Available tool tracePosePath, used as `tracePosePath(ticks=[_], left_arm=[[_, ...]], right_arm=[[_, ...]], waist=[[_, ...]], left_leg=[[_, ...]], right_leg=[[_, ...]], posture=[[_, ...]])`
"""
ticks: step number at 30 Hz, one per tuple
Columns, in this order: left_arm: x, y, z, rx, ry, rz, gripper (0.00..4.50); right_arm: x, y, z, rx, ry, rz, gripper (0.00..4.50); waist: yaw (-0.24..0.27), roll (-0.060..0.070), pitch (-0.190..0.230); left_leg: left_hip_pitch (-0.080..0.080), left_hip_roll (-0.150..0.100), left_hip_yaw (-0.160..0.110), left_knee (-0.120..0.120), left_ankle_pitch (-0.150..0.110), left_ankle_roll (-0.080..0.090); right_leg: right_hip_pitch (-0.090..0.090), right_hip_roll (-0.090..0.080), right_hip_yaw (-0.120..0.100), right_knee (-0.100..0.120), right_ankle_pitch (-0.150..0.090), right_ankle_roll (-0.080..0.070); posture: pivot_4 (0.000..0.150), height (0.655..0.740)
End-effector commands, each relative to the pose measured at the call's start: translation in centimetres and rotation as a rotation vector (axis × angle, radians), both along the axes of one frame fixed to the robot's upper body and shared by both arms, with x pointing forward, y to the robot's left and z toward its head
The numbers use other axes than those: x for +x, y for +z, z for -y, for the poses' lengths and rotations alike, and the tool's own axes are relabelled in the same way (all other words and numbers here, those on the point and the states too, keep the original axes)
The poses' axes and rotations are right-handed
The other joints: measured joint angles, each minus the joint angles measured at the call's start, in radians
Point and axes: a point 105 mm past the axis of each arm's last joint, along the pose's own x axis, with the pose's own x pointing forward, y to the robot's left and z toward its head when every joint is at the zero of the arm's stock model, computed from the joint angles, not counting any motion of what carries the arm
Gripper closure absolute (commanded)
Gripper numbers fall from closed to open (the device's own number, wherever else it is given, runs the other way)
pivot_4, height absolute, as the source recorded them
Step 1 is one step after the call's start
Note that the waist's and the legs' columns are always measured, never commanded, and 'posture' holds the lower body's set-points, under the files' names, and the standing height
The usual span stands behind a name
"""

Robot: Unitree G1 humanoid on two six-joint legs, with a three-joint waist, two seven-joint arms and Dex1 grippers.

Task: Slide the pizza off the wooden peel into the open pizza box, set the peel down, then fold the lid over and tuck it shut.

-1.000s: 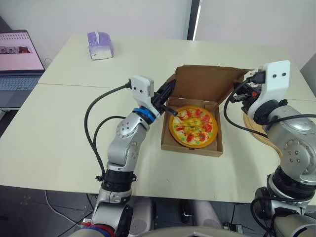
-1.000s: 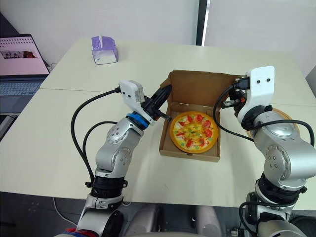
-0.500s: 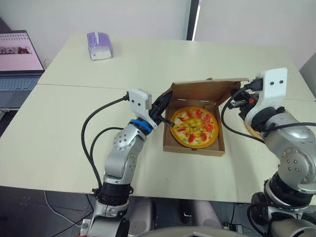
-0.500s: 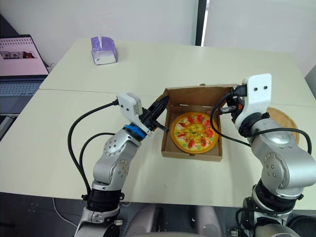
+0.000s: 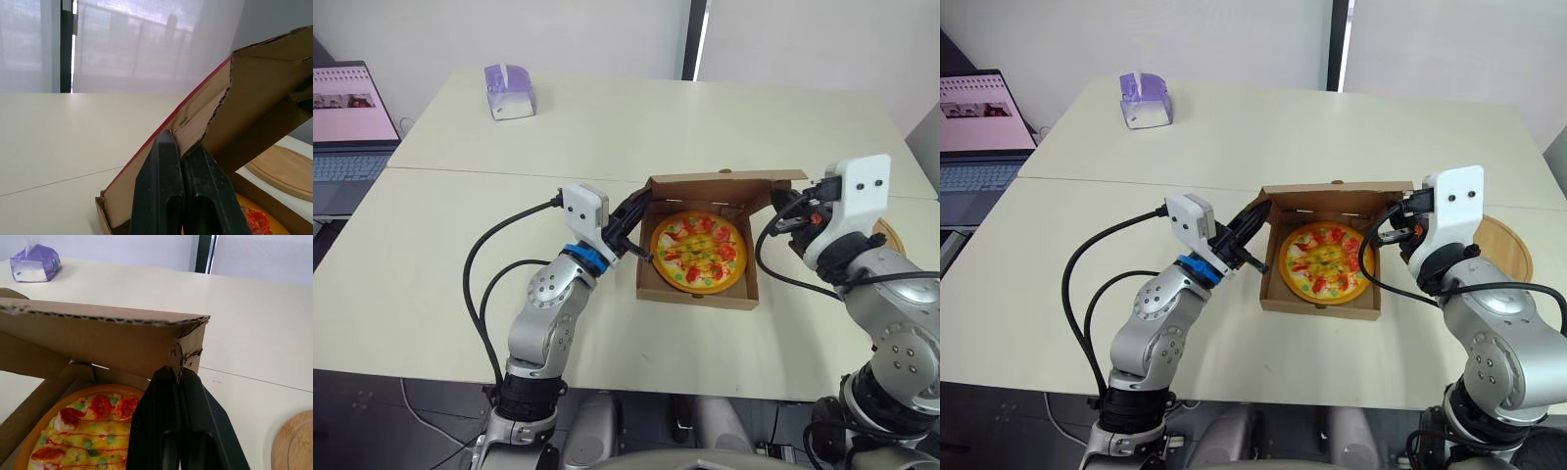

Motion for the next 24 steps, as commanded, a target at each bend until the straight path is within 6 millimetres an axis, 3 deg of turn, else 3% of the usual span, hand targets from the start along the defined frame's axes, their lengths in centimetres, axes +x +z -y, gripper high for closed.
tracePosePath(ticks=[1, 11, 15, 19, 24], left_arm=[[-1.1, 0.9, 0.7, -0.007, -0.058, 0.036, 4.50], [-1.6, -0.4, 0.6, 0.028, -0.096, 0.008, 4.50], [-1.8, -0.5, 0.6, 0.032, -0.100, 0.010, 4.50], [-1.8, -0.5, 0.4, 0.036, -0.097, 0.014, 4.50], [-1.8, -0.6, 0.3, 0.044, -0.098, 0.018, 4.50]], right_arm=[[-1.2, 1.0, -0.6, -0.025, 0.047, 0.056, 4.46], [-1.8, -0.5, 0.4, -0.088, 0.009, 0.015, 4.46], [-2.2, -1.1, 0.9, -0.035, 0.002, -0.012, 3.65], [-3.3, -2.2, 2.2, -0.029, 0.032, -0.092, 2.38], [-5.2, -2.8, 5.3, -0.074, 0.096, -0.229, 0.69]], waist=[[0.000, 0.000, 0.000], [-0.003, 0.001, 0.000], [-0.003, 0.001, 0.000], [0.003, 0.001, 0.000], [0.005, 0.001, 0.001]], left_leg=[[0.000, 0.000, 0.000, 0.000, 0.000, 0.000], [0.000, 0.000, 0.000, -0.001, 0.000, 0.000], [0.000, 0.000, 0.000, -0.001, 0.000, 0.000], [0.000, 0.000, -0.001, -0.001, 0.000, 0.000], [0.000, -0.001, 0.000, -0.001, -0.001, 0.001]], right_leg=[[0.000, 0.000, 0.000, 0.000, 0.000, 0.000], [0.000, 0.000, 0.000, 0.000, -0.002, 0.002], [0.001, 0.000, 0.000, 0.000, -0.003, 0.004], [0.001, 0.000, -0.001, -0.001, -0.001, 0.001], [0.001, 0.000, -0.001, -0.002, -0.001, 0.001]], posture=[[0.150, 0.7218], [0.150, 0.7218], [0.150, 0.7218], [0.150, 0.7218], [0.150, 0.7218]])
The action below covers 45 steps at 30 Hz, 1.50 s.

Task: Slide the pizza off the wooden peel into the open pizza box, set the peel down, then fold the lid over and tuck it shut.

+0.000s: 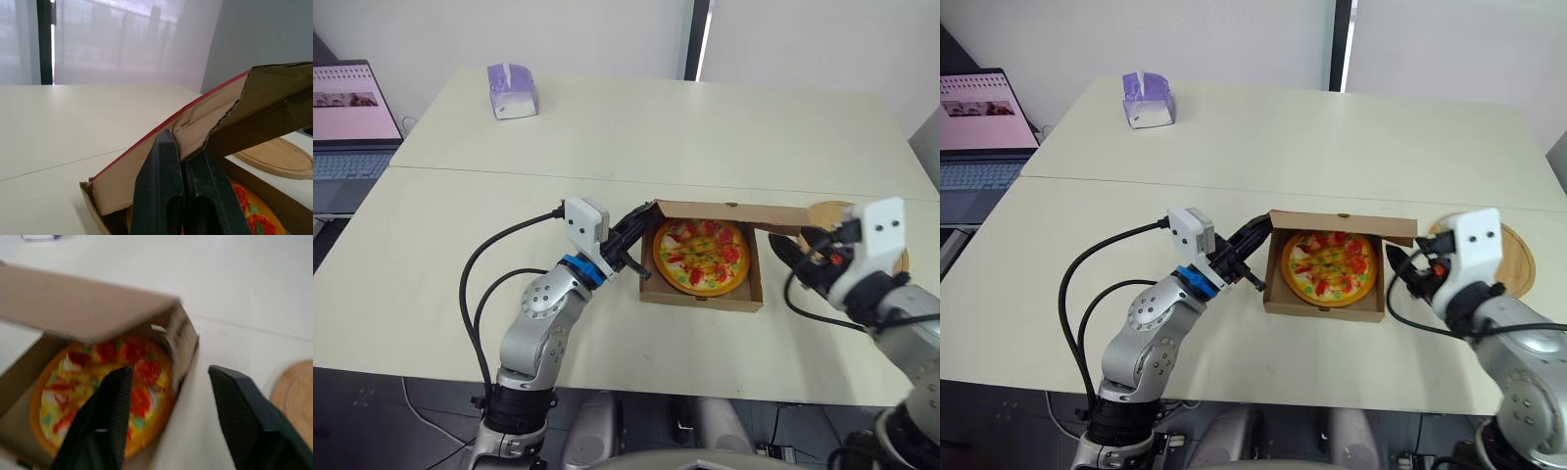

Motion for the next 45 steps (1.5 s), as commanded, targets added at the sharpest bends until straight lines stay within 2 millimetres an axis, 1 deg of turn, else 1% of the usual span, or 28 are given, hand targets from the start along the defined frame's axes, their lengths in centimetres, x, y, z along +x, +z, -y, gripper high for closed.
tracePosePath(ticks=[1, 3, 4, 6, 7, 9, 12, 14, 16, 19, 21, 23, 26, 29, 32, 35, 37, 39, 41, 43, 45], left_arm=[[-0.4, 0.5, 0.3, 0.005, -0.025, 0.031, 4.50], [-0.3, 0.5, 0.4, 0.010, -0.030, 0.034, 4.50], [-0.3, 0.5, 0.5, 0.014, -0.035, 0.038, 4.50], [-0.3, 0.4, 0.5, 0.018, -0.039, 0.042, 4.50], [-0.3, 0.4, 0.5, 0.019, -0.039, 0.044, 4.50], [-0.2, 0.4, 0.6, 0.021, -0.041, 0.046, 4.50], [-0.1, 0.4, 0.6, 0.026, -0.045, 0.051, 4.50], [-0.1, 0.4, 0.8, 0.033, -0.055, 0.050, 4.50], [-0.1, 0.3, 0.8, 0.038, -0.062, 0.046, 4.50], [0.0, 0.3, 0.9, 0.054, -0.075, 0.054, 4.50], [0.0, 0.4, 0.9, 0.066, -0.078, 0.070, 4.50], [-0.3, 0.1, 0.9, 0.099, -0.105, 0.071, 4.50], [-1.4, 0.1, 0.6, 0.097, -0.211, 0.075, 4.50], [-1.3, -0.1, -0.3, 0.116, -0.218, 0.049, 3.91], [-1.6, -0.1, -1.2, 0.161, -0.277, 0.050, 2.95], [-1.3, 0.6, -2.3, 0.157, -0.340, 0.013, 1.94], [-1.0, 1.0, -3.3, 0.189, -0.422, -0.067, 1.27], [-0.5, 1.7, -4.3, 0.217, -0.459, -0.131, 0.67], [-0.5, 2.4, -5.2, 0.269, -0.512, -0.227, 0.67], [-0.7, 4.4, -5.9, 0.250, -0.589, -0.289, 0.67], [0.3, 6.7, -5.9, 0.201, -0.596, -0.262, 0.67]], right_arm=[[-1.6, 1.1, 1.9, -0.017, 0.083, -0.046, 0.69], [-2.0, 1.8, 3.0, -0.034, 0.111, -0.065, 0.69], [-1.9, 2.5, 3.7, -0.064, 0.112, -0.051, 0.69], [-1.0, 4.7, 5.2, -0.115, 0.072, 0.026, 0.69], [-0.4, 5.7, 5.6, -0.123, 0.054, 0.068, 0.69], [0.7, 7.6, 5.2, -0.119, 0.079, 0.142, 0.69], [2.0, 8.6, 3.5, -0.121, 0.153, 0.178, 1.31], [3.0, 8.8, 1.9, -0.127, 0.219, 0.181, 1.97], [3.9, 8.4, 0.0, -0.132, 0.300, 0.170, 2.67], [4.5, 7.5, -2.3, -0.150, 0.407, 0.144, 3.75], [4.7, 6.9, -3.0, -0.165, 0.451, 0.123, 4.40], [4.8, 6.4, -3.1, -0.179, 0.470, 0.102, 4.48], [4.9, 6.2, -3.1, -0.186, 0.478, 0.093, 4.48], [4.8, 6.1, -3.1, -0.187, 0.490, 0.089, 4.50], [4.8, 5.9, -3.1, -0.191, 0.493, 0.084, 4.50], [4.7, 5.7, -3.1, -0.195, 0.496, 0.080, 4.50], [4.5, 5.4, -3.1, -0.204, 0.500, 0.071, 4.50], [4.4, 5.2, -3.2, -0.205, 0.505, 0.064, 4.50], [4.3, 4.9, -3.3, -0.206, 0.510, 0.055, 4.50], [4.0, 4.5, -3.3, -0.211, 0.517, 0.042, 4.50], [3.7, 4.2, -3.3, -0.212, 0.521, 0.030, 4.50]], waist=[[0.000, 0.001, 0.000], [0.001, 0.000, 0.000], [0.002, 0.000, 0.001], [0.003, 0.000, 0.001], [0.000, 0.000, 0.001], [-0.002, 0.000, 0.001], [-0.002, 0.000, 0.001], [-0.002, 0.000, 0.001], [0.001, 0.000, 0.001], [0.008, 0.000, 0.001], [0.014, 0.000, 0.001], [0.017, 0.000, 0.001], [0.016, 0.000, 0.001], [0.016, 0.000, 0.001], [0.015, 0.001, 0.001], [0.014, 0.001, 0.002], [0.015, 0.001, 0.002], [0.014, 0.001, 0.003], [0.012, 0.000, 0.004], [0.007, 0.001, 0.005], [0.008, 0.000, 0.006]], left_leg=[[0.000, 0.000, 0.000, 0.000, 0.000, 0.000], [0.001, 0.000, 0.001, 0.000, 0.000, 0.000], [0.000, 0.000, 0.001, 0.000, 0.000, 0.000], [0.000, 0.001, 0.002, 0.000, 0.000, 0.000], [0.000, 0.001, 0.002, 0.000, 0.000, 0.000], [0.001, 0.001, 0.005, 0.000, 0.000, 0.001], [0.001, 0.001, 0.003, 0.000, 0.001, 0.001], [0.001, 0.001, 0.002, 0.000, 0.001, 0.001], [0.000, 0.001, 0.002, 0.000, 0.001, 0.001], [0.001, 0.000, 0.002, 0.000, 0.001, 0.001], [0.000, 0.000, 0.001, 0.000, 0.001, 0.001], [0.000, 0.000, 0.001, 0.000, 0.001, 0.002], [0.000, 0.000, 0.000, 0.000, 0.000, 0.002], [0.000, 0.001, 0.000, 0.000, 0.000, 0.002], [0.000, 0.001, 0.000, 0.000, 0.000, 0.002], [0.000, 0.001, 0.001, 0.000, 0.000, 0.002], [0.000, 0.001, 0.001, 0.000, 0.000, 0.002], [0.000, 0.001, 0.000, 0.001, 0.000, 0.002], [0.000, 0.001, 0.001, 0.000, 0.000, 0.002], [0.000, 0.001, 0.002, 0.000, 0.000, 0.002], [-0.001, 0.001, 0.001, 0.000, 0.000, 0.002]], right_leg=[[0.000, 0.000, 0.000, 0.000, 0.000, 0.000], [0.001, 0.000, 0.000, 0.000, 0.000, 0.000], [0.001, 0.000, 0.000, 0.000, -0.001, 0.002], [0.003, 0.001, 0.001, 0.000, -0.003, 0.004], [0.003, 0.001, 0.001, 0.000, -0.003, 0.005], [0.003, 0.001, 0.002, 0.000, -0.003, 0.006], [0.004, 0.002, 0.002, 0.000, -0.003, 0.006], [0.004, 0.002, 0.002, 0.000, -0.003, 0.006], [0.003, 0.001, 0.002, 0.000, -0.003, 0.006], [0.002, 0.000, 0.002, 0.000, 0.000, 0.001], [0.001, -0.001, 0.001, -0.001, 0.000, 0.001], [0.001, -0.001, 0.000, -0.001, 0.000, 0.001], [0.001, -0.001, 0.000, -0.001, 0.000, 0.000], [0.000, -0.001, -0.001, -0.001, 0.000, 0.000], [0.000, -0.001, -0.001, -0.001, 0.000, 0.000], [0.000, -0.001, 0.000, -0.001, 0.000, 0.000], [0.000, 0.000, -0.001, 0.000, -0.001, 0.002], [0.000, 0.001, -0.001, 0.000, -0.002, 0.003], [0.000, 0.001, -0.001, 0.000, -0.003, 0.005], [0.000, 0.001, -0.001, 0.000, -0.003, 0.005], [-0.001, 0.001, -0.001, 0.000, -0.003, 0.005]], posture=[[0.150, 0.7218], [0.150, 0.7218], [0.150, 0.7218], [0.150, 0.7218], [0.150, 0.7218], [0.150, 0.7218], [0.150, 0.7218], [0.150, 0.7218], [0.150, 0.7218], [0.150, 0.7218], [0.150, 0.7218], [0.150, 0.7218], [0.150, 0.7218], [0.150, 0.7218], [0.150, 0.7218], [0.150, 0.7218], [0.150, 0.7218], [0.150, 0.7218], [0.150, 0.7218], [0.150, 0.7218], [0.150, 0.7218]])
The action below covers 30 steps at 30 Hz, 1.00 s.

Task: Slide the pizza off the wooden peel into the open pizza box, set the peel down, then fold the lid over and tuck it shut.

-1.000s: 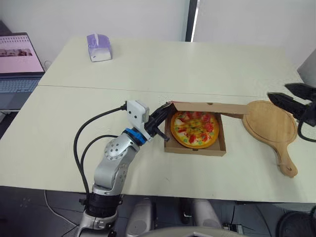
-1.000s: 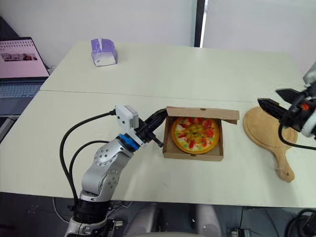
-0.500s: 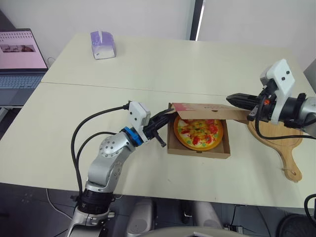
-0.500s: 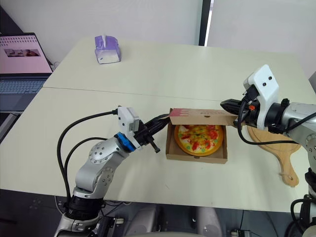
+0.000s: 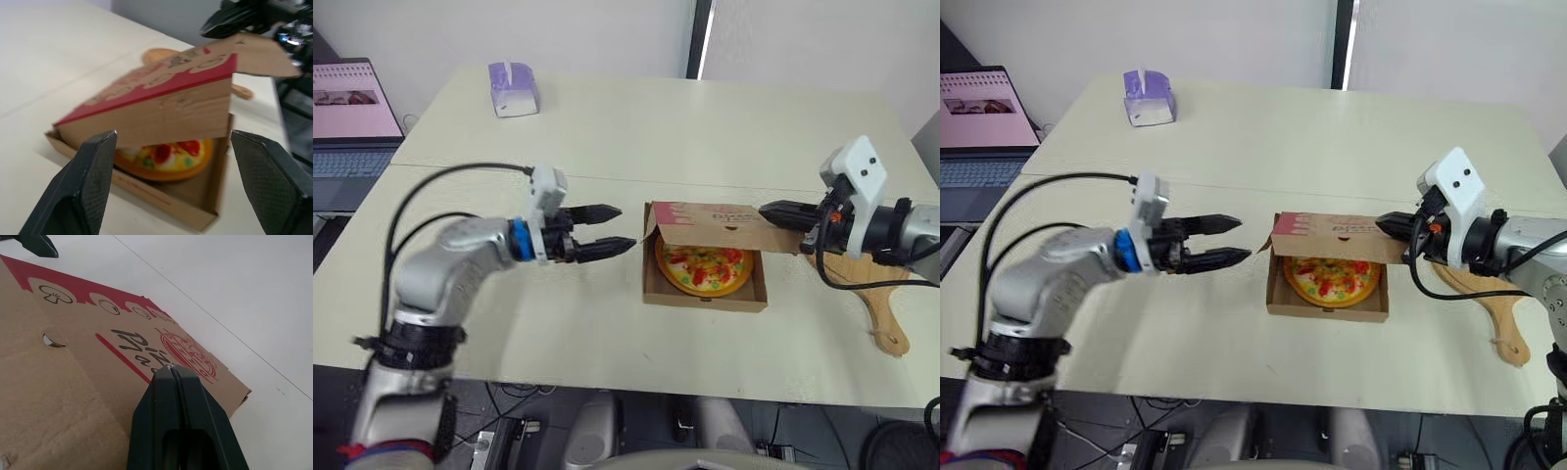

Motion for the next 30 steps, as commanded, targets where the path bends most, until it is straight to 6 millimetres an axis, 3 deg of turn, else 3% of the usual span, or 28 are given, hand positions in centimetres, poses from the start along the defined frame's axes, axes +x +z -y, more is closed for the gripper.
tracePosePath(ticks=[1, 4, 6, 10, 13, 21, 24, 27, 30], left_arm=[[0.9, 4.0, 0.2, -0.112, -0.037, 0.021, 0.84], [1.6, 5.5, 1.8, -0.136, -0.079, 0.038, 1.54], [1.8, 5.2, 3.5, -0.095, -0.132, 0.067, 2.25], [1.5, 1.9, 6.6, 0.078, -0.265, 0.132, 3.55], [1.7, 0.1, 7.8, 0.147, -0.316, 0.166, 4.48], [2.6, -2.1, 10.1, 0.219, -0.392, 0.260, 4.48], [2.7, -2.1, 10.2, 0.224, -0.405, 0.279, 4.50], [2.8, -2.1, 10.3, 0.225, -0.408, 0.293, 4.50], [2.9, -2.1, 10.3, 0.230, -0.417, 0.306, 4.50]], right_arm=[[-0.8, 0.7, -0.3, -0.018, 0.028, 0.039, 4.50], [-1.2, -0.2, -0.6, -0.032, 0.036, 0.013, 4.50], [-1.7, -0.9, -0.8, -0.052, 0.046, -0.002, 4.50], [-2.3, -1.9, -1.2, -0.088, 0.061, 0.005, 4.50], [-2.4, -1.9, -1.2, -0.091, 0.057, 0.036, 4.50], [-3.5, 0.6, -0.2, -0.081, 0.107, 0.112, 4.50], [-4.6, 0.7, 0.2, -0.150, 0.179, 0.084, 3.92], [-5.5, 0.0, 0.1, -0.220, 0.248, 0.042, 2.91], [-5.1, -0.9, 0.2, -0.293, 0.262, 0.059, 1.84]], waist=[[0.003, 0.000, 0.000], [0.004, 0.000, 0.000], [0.006, 0.000, 0.000], [0.006, 0.000, 0.000], [0.004, 0.000, 0.000], [0.006, 0.000, 0.000], [0.006, 0.000, 0.000], [0.006, 0.000, 0.000], [0.004, 0.000, 0.000]], left_leg=[[0.000, 0.000, -0.001, 0.000, 0.000, 0.000], [-0.001, -0.001, -0.001, 0.000, 0.000, 0.000], [-0.001, -0.001, -0.001, 0.000, 0.000, 0.000], [-0.001, -0.002, -0.001, -0.001, 0.002, -0.004], [-0.002, -0.001, 0.000, -0.001, 0.002, -0.005], [-0.001, -0.001, 0.001, 0.001, 0.000, 0.000], [-0.001, -0.001, 0.002, 0.001, -0.001, 0.000], [-0.001, -0.001, 0.001, 0.000, -0.001, 0.001], [0.000, -0.001, 0.001, 0.000, -0.001, 0.001]], right_leg=[[0.000, 0.000, 0.000, 0.000, 0.000, -0.001], [0.000, -0.002, 0.000, -0.001, 0.002, -0.004], [0.000, -0.002, 0.000, -0.001, 0.002, -0.003], [-0.001, -0.003, 0.001, -0.001, 0.002, -0.003], [-0.001, -0.003, 0.001, -0.001, 0.002, -0.003], [-0.001, -0.002, 0.002, 0.000, 0.001, -0.003], [-0.001, -0.002, 0.002, 0.000, 0.002, -0.003], [-0.001, -0.002, 0.001, 0.000, 0.002, -0.003], [-0.001, -0.002, 0.001, 0.000, 0.002, -0.004]], posture=[[0.150, 0.7218], [0.150, 0.7218], [0.150, 0.7218], [0.150, 0.7218], [0.150, 0.7218], [0.150, 0.7218], [0.150, 0.7218], [0.150, 0.7218], [0.150, 0.7218]])
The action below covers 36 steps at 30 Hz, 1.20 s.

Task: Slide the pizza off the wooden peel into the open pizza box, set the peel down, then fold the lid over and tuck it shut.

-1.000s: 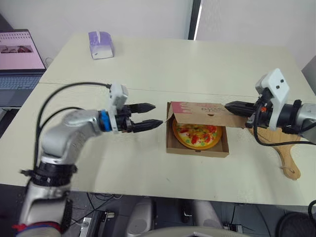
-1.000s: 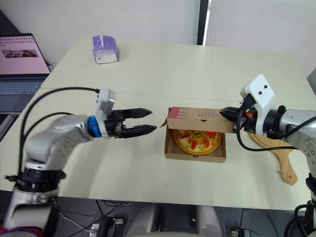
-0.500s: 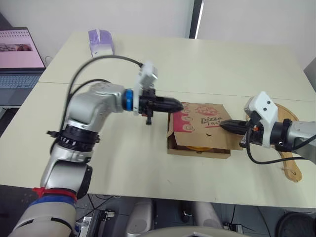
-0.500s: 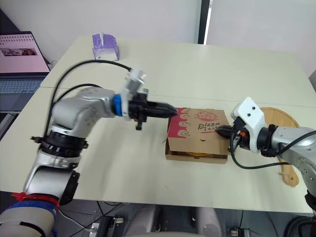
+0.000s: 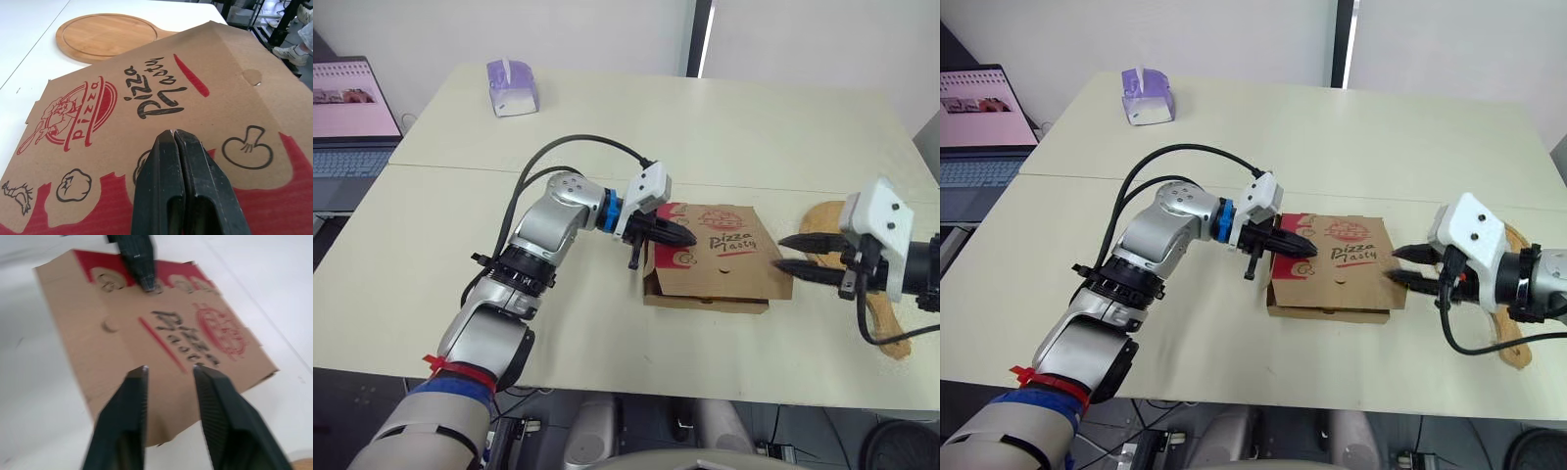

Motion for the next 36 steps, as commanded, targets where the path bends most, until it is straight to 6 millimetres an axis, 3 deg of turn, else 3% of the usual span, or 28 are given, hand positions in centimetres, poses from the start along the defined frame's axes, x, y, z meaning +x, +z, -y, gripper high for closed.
tracePosePath(ticks=[1, 4, 14, 27, 36], left_arm=[[0.0, 1.3, 0.4, -0.016, -0.036, 0.058, 4.50], [0.0, 1.4, 0.5, -0.017, -0.038, 0.067, 4.50], [-0.3, 1.3, 0.9, -0.003, -0.072, 0.084, 4.50], [-1.5, -1.1, 1.4, 0.131, -0.210, 0.165, 4.50], [-1.3, -1.2, 0.9, 0.128, -0.191, 0.167, 4.50]], right_arm=[[0.3, -0.3, -0.2, -0.092, 0.043, 0.066, 1.48], [0.5, -0.9, 0.0, -0.117, 0.055, 0.058, 0.43], [1.8, -2.0, 0.2, -0.220, 0.087, 0.138, 0.43], [2.7, -2.7, -0.9, -0.199, 0.056, 0.172, 0.43], [2.9, -2.3, -1.0, -0.134, -0.011, 0.194, 0.43]], waist=[[0.000, 0.000, 0.000], [0.001, 0.000, 0.000], [0.001, 0.000, 0.000], [0.002, 0.000, 0.000], [0.001, 0.000, 0.000]], left_leg=[[0.000, 0.000, 0.000, 0.000, 0.000, 0.000], [0.000, 0.000, 0.001, 0.001, 0.000, 0.000], [0.000, 0.000, 0.001, 0.001, 0.000, 0.000], [0.000, 0.000, 0.000, 0.001, 0.000, -0.001], [0.001, 0.000, 0.001, 0.003, 0.001, 0.000]], right_leg=[[0.000, 0.000, 0.000, 0.000, 0.000, 0.000], [0.000, 0.000, 0.000, 0.000, 0.000, 0.001], [0.000, 0.000, 0.000, 0.000, 0.000, 0.000], [0.000, 0.000, 0.001, 0.000, 0.000, 0.000], [0.001, 0.001, 0.001, 0.002, 0.000, 0.000]], posture=[[0.150, 0.7218], [0.150, 0.7218], [0.150, 0.7218], [0.150, 0.7218], [0.150, 0.7218]])
